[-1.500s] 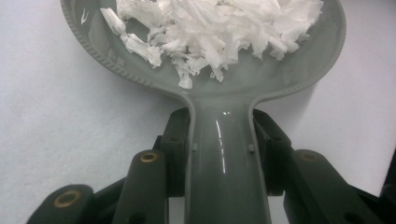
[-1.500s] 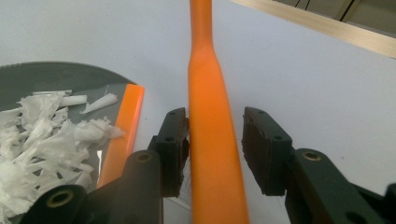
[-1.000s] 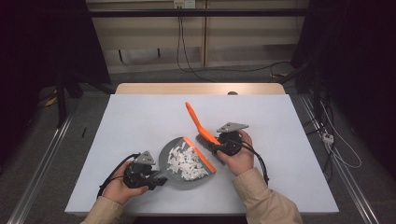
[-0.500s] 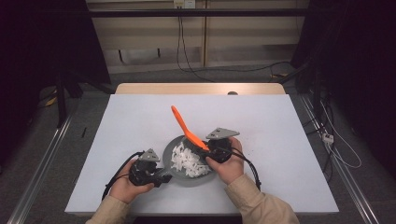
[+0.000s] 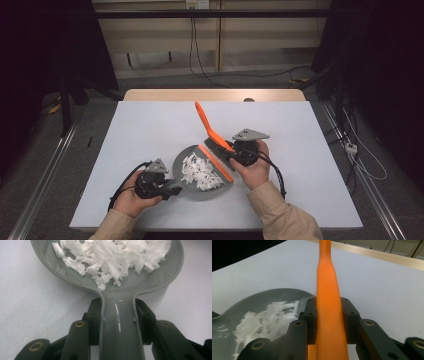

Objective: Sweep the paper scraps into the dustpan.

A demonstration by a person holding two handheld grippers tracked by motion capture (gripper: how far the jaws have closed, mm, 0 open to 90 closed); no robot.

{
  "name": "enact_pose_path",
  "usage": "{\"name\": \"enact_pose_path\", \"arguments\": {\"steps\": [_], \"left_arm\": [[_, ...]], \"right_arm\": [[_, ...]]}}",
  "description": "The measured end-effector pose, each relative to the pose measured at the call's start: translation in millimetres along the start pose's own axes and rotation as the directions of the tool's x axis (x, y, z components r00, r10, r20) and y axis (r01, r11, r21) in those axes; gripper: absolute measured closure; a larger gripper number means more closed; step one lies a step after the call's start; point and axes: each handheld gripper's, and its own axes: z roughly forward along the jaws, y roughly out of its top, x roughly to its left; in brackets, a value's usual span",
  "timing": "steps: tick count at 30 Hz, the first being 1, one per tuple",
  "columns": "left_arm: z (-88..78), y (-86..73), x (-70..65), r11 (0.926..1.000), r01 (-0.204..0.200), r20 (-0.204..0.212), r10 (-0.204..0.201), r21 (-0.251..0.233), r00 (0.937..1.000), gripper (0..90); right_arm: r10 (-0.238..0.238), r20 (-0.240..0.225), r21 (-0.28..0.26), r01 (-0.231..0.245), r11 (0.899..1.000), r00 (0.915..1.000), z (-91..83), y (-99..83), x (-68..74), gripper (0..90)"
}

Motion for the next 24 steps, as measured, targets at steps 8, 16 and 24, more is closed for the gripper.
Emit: {"name": "enact_pose_path", "arguments": {"steps": [8, 16, 24], "left_arm": [[-12.8, -5.1, 4.8, 1.0, 0.008, -0.005, -0.008, -0.004, 1.0, 62.8], [-17.1, -10.0, 5.4, 0.9998, -0.007, 0.0, 0.007, 0.02, 1.0, 62.8], [-11.0, -8.0, 4.9, 0.9996, -0.008, 0.005, 0.008, 0.025, 1.0, 62.8]], "right_arm": [[0.004, 0.055, 0.006, -0.004, 1.0, 0.9985, 5.4, -5.7, -13.4, 71.3], [0.008, 0.104, 0.002, -0.008, 1.0, 0.9946, 2.2, -7.2, -23.3, 71.3], [-0.019, 0.122, 0.035, 0.014, 0.999, 0.9924, 4.9, -18.0, -24.3, 71.3]]}}
